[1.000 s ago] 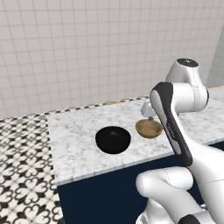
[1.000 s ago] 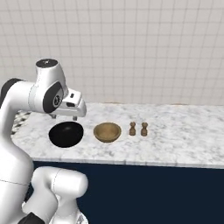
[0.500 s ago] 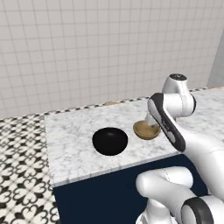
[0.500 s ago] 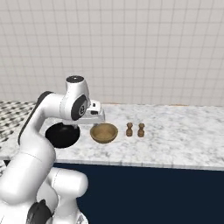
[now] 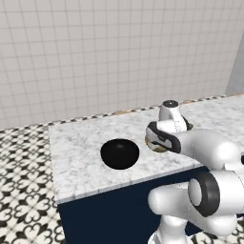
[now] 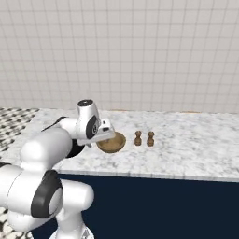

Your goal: Pick up the bowls on the counter and stack them on top of one another in the open cabinet. Place the smaller bowl on top of the larger bowl.

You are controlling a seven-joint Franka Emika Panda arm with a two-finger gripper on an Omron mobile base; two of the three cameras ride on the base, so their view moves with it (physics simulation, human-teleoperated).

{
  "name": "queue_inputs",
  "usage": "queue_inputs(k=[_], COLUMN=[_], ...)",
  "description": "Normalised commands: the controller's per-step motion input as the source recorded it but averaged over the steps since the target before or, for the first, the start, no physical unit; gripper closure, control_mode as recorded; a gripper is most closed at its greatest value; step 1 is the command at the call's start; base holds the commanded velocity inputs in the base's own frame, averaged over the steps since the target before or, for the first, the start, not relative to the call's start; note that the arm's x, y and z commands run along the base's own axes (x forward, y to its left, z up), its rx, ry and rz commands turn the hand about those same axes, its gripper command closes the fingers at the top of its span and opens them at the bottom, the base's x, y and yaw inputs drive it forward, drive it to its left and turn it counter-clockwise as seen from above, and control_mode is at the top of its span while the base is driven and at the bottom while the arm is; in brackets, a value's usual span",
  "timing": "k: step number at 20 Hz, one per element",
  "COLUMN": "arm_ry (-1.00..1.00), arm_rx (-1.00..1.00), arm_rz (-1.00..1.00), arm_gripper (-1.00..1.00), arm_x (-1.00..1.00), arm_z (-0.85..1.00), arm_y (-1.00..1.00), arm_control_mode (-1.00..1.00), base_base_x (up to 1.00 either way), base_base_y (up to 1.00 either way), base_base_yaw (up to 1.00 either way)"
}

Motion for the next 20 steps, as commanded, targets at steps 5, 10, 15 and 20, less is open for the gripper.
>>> queue_inputs(k=[5,10,15,20], arm_ry=[0.0,0.03,0.02,0.01], arm_rx=[0.0,0.0,0.0,0.0], arm_rz=[0.1,0.07,0.07,0.03], arm_gripper=[-1.0,-1.0,1.0,1.0], arm_x=[0.58,0.57,0.19,0.0], arm_z=[-0.39,-0.5,-0.37,-0.07], arm_y=[0.0,0.0,0.0,0.0], arm_control_mode=[-1.0,-1.0,-1.0,-1.0], base_base_x=[0.0,0.0,0.0,0.0], base_base_y=[0.0,0.0,0.0,0.0], base_base_yaw=[0.0,0.0,0.0,0.0])
